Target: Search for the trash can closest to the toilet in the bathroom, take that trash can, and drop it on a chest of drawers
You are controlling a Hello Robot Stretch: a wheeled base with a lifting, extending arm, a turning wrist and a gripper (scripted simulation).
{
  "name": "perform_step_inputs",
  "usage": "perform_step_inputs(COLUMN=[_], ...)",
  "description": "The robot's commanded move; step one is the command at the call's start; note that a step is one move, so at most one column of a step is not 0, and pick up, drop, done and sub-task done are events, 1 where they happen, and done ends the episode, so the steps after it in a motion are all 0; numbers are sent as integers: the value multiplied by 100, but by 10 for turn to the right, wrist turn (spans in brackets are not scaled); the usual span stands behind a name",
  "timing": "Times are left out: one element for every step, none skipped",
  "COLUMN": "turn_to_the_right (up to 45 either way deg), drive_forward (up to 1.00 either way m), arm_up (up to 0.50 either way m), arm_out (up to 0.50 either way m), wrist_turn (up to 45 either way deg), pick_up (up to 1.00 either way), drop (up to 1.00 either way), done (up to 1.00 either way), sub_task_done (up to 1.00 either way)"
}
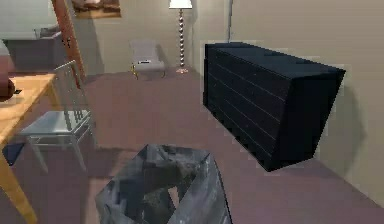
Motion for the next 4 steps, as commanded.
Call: perform_step_inputs(turn_to_the_right=[0,0,390,0], drive_forward=[100,95,0,5], arm_up=[0,0,0,0], arm_out=[0,0,0,0], wrist_turn=[0,0,0,0], pick_up=[0,0,0,0], drop=[0,0,0,0], done=[0,0,0,0], sub_task_done=[0,0,0,0])
